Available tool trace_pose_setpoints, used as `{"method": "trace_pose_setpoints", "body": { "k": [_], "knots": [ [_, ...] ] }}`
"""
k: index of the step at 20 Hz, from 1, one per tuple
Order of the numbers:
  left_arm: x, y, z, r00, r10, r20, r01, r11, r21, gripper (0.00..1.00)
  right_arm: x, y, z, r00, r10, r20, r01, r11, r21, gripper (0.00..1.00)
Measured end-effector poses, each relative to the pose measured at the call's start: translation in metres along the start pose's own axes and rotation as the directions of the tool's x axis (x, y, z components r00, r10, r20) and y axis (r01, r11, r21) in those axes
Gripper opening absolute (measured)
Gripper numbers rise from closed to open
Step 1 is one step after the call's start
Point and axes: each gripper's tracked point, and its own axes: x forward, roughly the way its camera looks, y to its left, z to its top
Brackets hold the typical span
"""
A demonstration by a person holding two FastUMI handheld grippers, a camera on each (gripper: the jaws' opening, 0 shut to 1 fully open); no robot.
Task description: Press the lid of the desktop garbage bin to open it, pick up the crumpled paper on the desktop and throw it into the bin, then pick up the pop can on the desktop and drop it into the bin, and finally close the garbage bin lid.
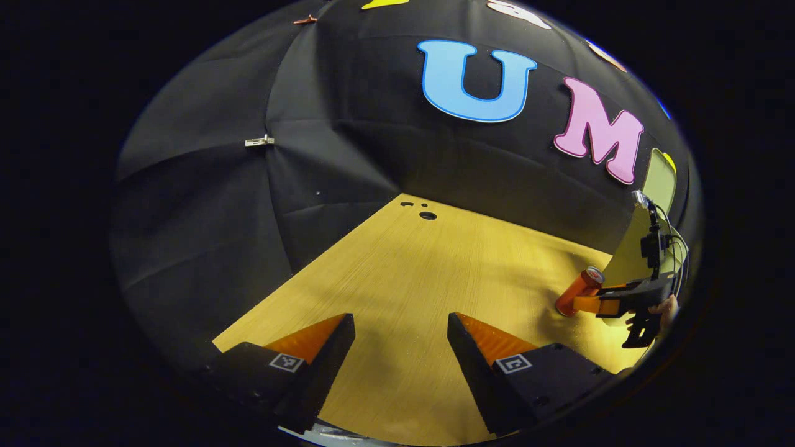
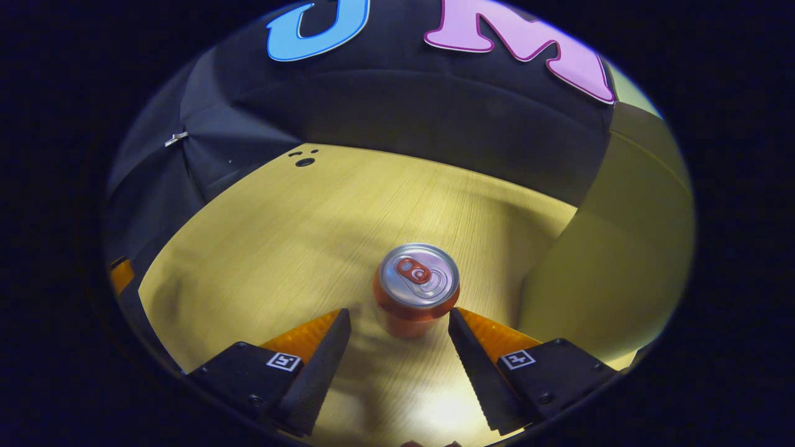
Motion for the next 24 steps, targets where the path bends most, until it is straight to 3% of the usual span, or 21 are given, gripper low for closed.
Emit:
{"method": "trace_pose_setpoints", "body": {
  "k": [9,13,15,19,24],
  "knots": [
    [0.003,-0.009,-0.011,0.999,-0.019,-0.035,0.020,1.000,0.021,0.96,0.036,-0.010,0.016,0.998,-0.064,0.016,0.064,0.998,0.008,0.99],
    [0.005,-0.016,-0.012,0.999,-0.033,-0.039,0.035,0.999,0.028,0.96,0.042,-0.007,0.021,0.998,-0.061,0.023,0.061,0.998,-0.001,0.98],
    [0.004,-0.019,-0.013,0.998,-0.038,-0.043,0.040,0.999,0.033,0.96,0.043,-0.005,0.022,0.997,-0.064,0.033,0.064,0.998,-0.012,0.87],
    [-0.001,-0.029,-0.010,0.998,-0.059,-0.037,0.061,0.997,0.051,0.96,0.028,0.001,0.028,0.998,-0.046,0.053,0.047,0.999,-0.015,0.84],
    [-0.010,-0.036,-0.011,0.997,-0.078,-0.027,0.079,0.995,0.065,0.96,-0.011,0.009,0.053,0.994,-0.010,0.110,0.013,1.000,-0.027,0.87]
  ]
}}
